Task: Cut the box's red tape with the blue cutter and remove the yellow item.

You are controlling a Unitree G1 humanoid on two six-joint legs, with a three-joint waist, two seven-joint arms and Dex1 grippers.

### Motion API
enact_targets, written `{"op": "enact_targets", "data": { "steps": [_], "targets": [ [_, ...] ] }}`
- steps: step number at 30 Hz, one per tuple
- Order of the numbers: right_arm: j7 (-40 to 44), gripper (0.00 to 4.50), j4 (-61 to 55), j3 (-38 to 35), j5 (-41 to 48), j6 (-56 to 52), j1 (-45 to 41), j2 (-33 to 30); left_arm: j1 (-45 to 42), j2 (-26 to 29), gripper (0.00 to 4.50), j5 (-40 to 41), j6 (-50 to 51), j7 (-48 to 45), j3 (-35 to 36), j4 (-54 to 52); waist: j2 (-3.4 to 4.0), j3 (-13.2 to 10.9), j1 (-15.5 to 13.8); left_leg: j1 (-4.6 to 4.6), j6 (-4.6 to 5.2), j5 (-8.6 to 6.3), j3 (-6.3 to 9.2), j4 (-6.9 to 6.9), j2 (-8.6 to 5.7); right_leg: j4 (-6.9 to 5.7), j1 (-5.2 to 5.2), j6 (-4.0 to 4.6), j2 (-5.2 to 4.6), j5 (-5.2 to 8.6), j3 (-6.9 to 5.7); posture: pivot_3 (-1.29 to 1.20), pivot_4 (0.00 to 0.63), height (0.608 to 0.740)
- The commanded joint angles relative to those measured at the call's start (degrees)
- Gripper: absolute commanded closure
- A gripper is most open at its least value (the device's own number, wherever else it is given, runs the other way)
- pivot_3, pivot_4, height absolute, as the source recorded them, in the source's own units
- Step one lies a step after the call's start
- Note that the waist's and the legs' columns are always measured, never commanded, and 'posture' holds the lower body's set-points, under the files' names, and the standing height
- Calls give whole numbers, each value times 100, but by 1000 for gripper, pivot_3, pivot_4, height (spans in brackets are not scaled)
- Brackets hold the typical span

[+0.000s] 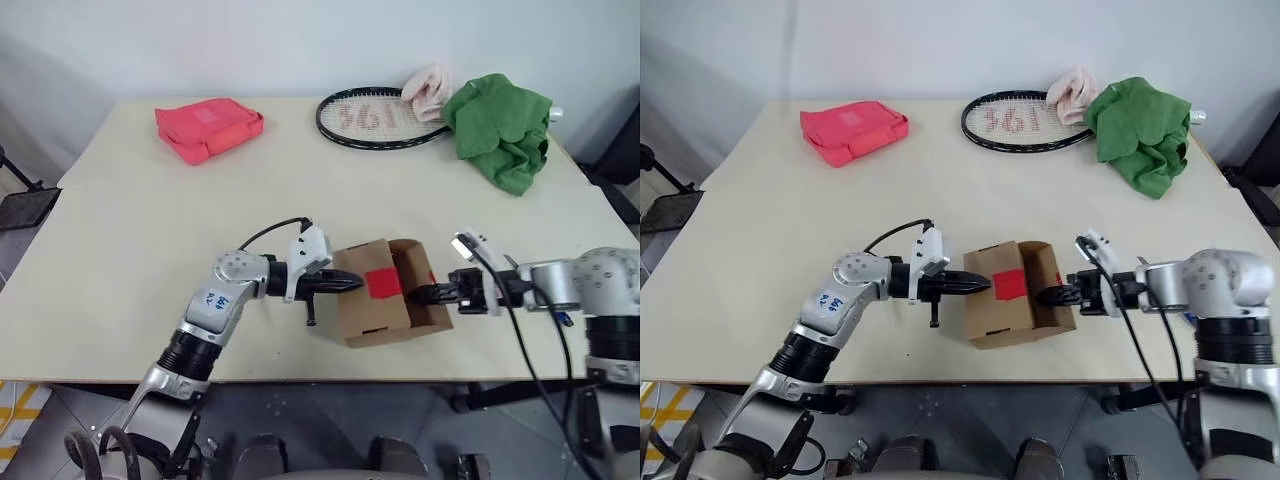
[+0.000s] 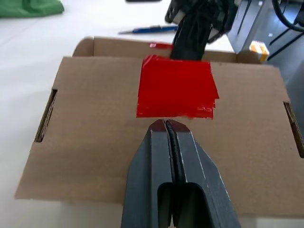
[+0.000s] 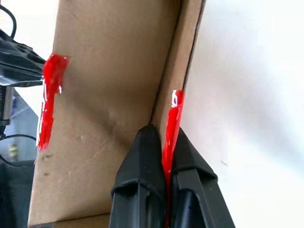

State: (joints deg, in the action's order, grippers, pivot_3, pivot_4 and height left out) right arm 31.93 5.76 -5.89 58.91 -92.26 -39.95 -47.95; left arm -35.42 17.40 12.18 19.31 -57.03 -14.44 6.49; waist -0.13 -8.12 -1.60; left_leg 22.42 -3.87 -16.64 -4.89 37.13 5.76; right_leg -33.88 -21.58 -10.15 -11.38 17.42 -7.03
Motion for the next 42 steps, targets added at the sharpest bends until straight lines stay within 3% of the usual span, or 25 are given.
{"op": "enact_targets", "data": {
  "steps": [1,9,12,15,21,34,42],
  "targets": [
    [-244,4446,-391,2,1002,-24,-394,-500,198,-114,4500,-175,11,107,-240,348,-8,-11,2,0,0,0,0,-2,0,1,0,0,0,0,-1,0,150,740],
    [-1537,4446,-742,449,2527,-24,-866,-1258,261,-516,4500,-183,-88,282,-320,520,-36,-33,-29,7,4,-3,0,8,-1,5,0,0,-4,-1,-2,0,150,740],
    [-1992,4446,-984,669,2706,-24,-1102,-1482,282,-601,4500,-175,-68,326,-309,557,-47,-52,-26,22,5,-4,-1,10,0,4,-14,1,-3,-2,-2,0,150,740],
    [-2274,4446,-1276,930,2755,-24,-1325,-1745,316,-728,4500,-164,-106,385,-313,615,-50,-54,-23,97,3,-3,-2,31,1,-16,-92,-3,-2,-12,3,0,150,740],
    [-2735,4446,-1972,1738,2773,-24,-1645,-2298,300,-1105,4500,-137,-336,473,-279,941,-49,-57,-65,97,4,-3,-9,25,1,-4,-95,-5,-4,-13,4,0,150,740],
    [-3908,4446,-2664,1561,2971,-23,-1515,-1909,89,-1449,4500,-162,-701,462,-117,1595,-53,-58,-131,98,12,-8,-15,67,2,-7,-86,5,-4,-31,16,0,150,740],
    [-4137,4446,-3052,1861,2570,-24,-1785,-1584,76,-1141,4500,-511,-298,584,-257,1446,-52,-57,-128,97,17,-10,-17,84,4,-17,-85,8,-3,-38,24,0,150,740]
  ]
}}
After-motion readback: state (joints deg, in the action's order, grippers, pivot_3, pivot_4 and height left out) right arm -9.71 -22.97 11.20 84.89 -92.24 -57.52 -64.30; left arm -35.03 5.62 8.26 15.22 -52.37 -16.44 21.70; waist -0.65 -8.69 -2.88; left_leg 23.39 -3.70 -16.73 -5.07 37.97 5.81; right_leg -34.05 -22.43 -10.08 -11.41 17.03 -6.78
